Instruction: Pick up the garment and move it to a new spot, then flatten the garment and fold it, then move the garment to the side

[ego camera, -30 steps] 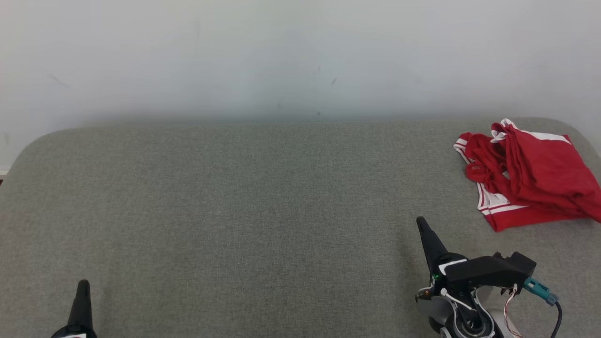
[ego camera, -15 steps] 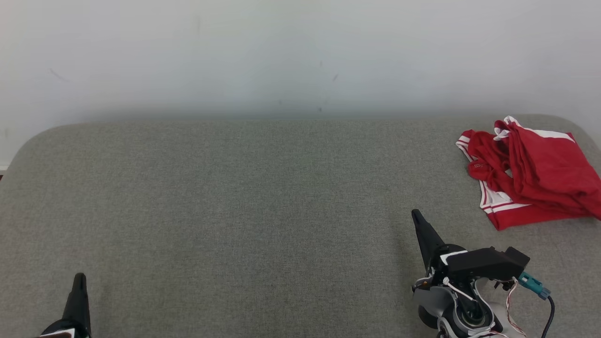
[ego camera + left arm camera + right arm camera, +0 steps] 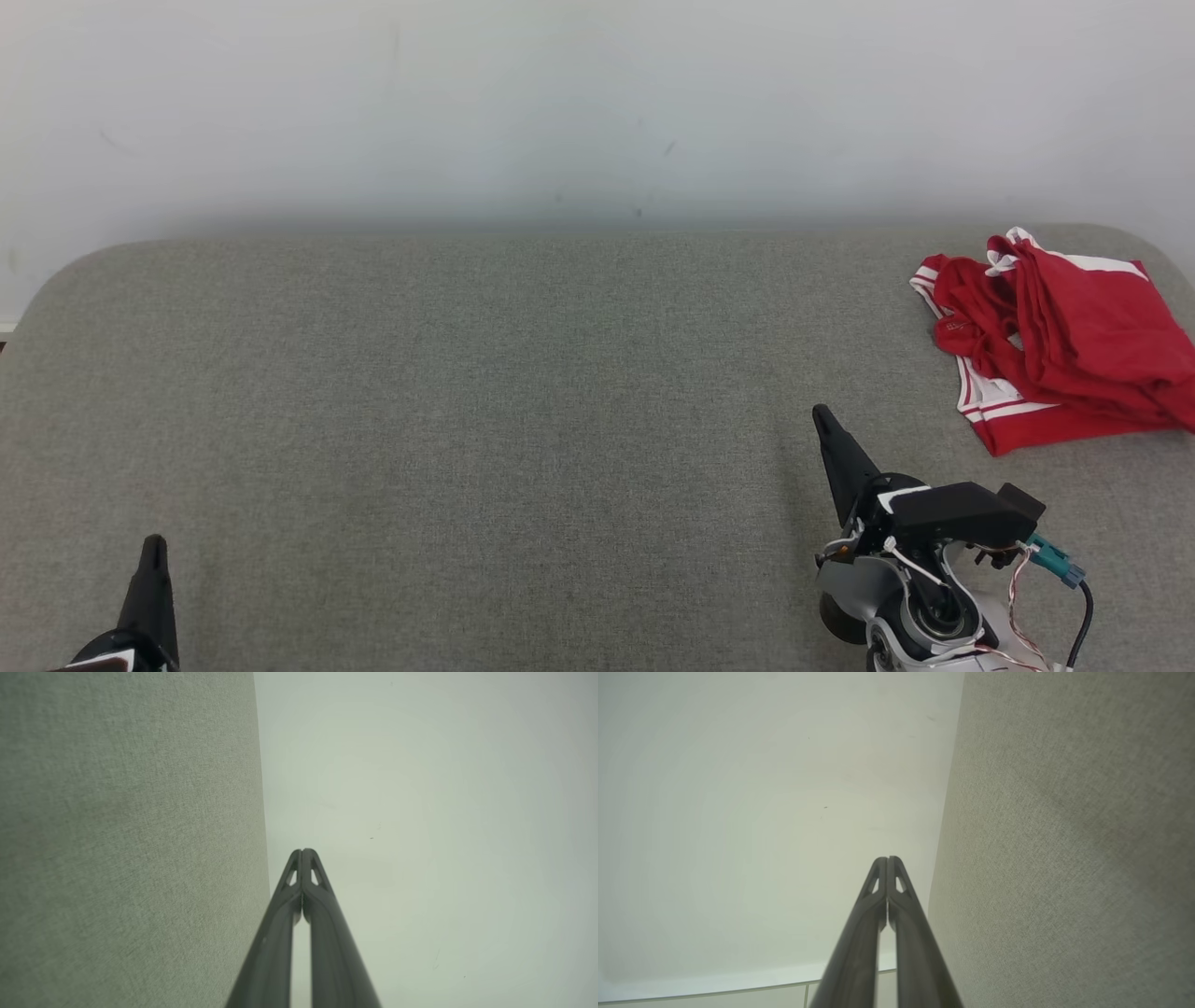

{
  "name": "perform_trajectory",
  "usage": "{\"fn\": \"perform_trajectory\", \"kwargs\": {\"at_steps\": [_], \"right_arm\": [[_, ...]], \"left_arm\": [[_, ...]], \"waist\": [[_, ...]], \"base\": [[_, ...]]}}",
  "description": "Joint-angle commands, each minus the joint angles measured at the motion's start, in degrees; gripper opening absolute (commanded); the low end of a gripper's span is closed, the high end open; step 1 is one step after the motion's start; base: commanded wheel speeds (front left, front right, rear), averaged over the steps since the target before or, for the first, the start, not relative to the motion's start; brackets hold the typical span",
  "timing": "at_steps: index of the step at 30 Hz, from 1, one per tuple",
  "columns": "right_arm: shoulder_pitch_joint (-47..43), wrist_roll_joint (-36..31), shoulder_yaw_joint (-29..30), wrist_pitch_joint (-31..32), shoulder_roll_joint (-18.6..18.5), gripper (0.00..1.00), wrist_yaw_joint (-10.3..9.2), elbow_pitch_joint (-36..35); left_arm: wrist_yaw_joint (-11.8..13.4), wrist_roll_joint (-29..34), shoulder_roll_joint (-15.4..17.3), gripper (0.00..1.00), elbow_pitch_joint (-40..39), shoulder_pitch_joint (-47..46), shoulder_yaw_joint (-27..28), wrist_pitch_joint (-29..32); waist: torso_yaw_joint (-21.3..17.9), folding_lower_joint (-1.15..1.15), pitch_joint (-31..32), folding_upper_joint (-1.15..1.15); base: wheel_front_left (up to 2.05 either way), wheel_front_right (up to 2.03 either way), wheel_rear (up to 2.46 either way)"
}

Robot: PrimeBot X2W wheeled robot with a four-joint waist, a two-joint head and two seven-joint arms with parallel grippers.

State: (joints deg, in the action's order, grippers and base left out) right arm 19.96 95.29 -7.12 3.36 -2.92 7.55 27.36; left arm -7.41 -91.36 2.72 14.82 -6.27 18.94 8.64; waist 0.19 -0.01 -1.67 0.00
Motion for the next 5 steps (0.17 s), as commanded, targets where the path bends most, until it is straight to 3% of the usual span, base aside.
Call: {"fn": "perform_trajectory", "kwargs": {"at_steps": [1,5], "right_arm": [[0.15,0.31,-0.09,0.12,0.07,0.00,-0.12,0.05],[0.15,0.32,-0.09,0.12,0.07,0.00,-0.12,0.04]], "left_arm": [[-0.16,-0.07,0.29,0.00,0.11,-0.69,0.14,-0.08],[-0.17,-0.07,0.29,0.00,0.10,-0.69,0.14,-0.08]], "waist": [[0.00,0.01,0.00,0.00],[0.00,0.01,0.00,0.00]], "base": [[0.00,0.00,0.00],[0.00,0.00,0.00]]}}
